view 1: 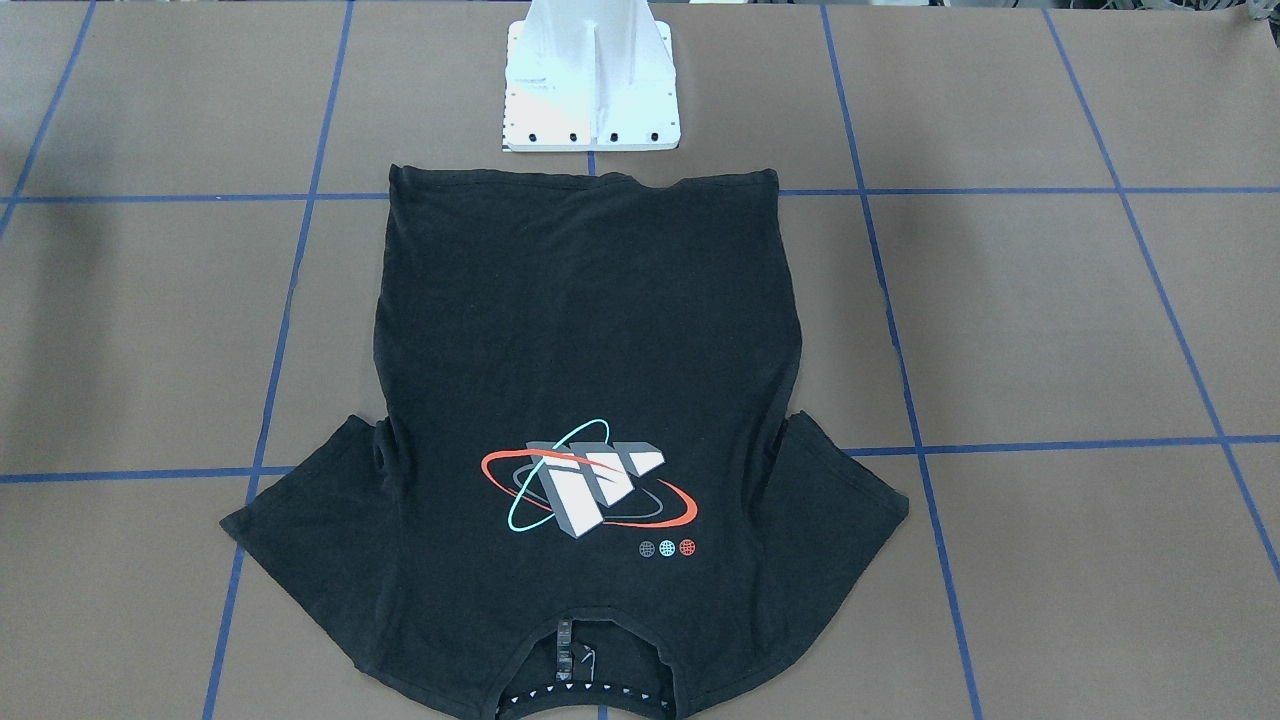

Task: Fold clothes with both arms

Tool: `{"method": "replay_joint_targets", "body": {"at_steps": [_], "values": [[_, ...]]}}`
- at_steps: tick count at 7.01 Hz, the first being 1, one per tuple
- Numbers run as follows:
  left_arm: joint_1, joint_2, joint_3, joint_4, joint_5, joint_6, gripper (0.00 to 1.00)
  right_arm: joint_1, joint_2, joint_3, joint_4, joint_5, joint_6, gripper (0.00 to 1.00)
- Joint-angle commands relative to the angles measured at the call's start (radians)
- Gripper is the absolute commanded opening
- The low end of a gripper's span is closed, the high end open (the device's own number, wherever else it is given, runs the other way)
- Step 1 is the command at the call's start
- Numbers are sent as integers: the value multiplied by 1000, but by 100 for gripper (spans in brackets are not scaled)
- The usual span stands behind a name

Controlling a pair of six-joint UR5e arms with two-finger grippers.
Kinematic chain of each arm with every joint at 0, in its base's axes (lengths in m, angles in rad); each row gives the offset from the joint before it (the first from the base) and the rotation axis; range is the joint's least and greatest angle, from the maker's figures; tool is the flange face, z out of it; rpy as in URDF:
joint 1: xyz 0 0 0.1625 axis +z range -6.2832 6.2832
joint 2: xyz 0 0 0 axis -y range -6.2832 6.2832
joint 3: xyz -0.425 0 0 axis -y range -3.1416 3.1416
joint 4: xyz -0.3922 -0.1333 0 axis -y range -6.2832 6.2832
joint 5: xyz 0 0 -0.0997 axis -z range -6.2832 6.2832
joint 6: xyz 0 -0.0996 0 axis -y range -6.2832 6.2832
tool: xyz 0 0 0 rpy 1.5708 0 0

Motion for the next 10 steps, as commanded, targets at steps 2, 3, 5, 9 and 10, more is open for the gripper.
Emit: {"method": "replay_joint_targets", "body": {"at_steps": [2, 3, 5, 9, 10], "values": [[1, 31, -42, -6, -6, -1, 100, -4, 3, 3, 9, -9, -9, 100], [3, 29, -42, -7, -7, -1, 100, -7, -4, -9, 65, -14, -9, 100], [3, 29, -46, -6, -88, -17, 100, -68, -5, -53, 154, -3, 16, 100], [4, 37, -80, -13, -89, -58, 100, -237, 333, -237, 162, -20, 294, 100], [4, 37, -82, -15, -89, -58, 100, -264, 442, -291, 168, -29, 406, 99]]}}
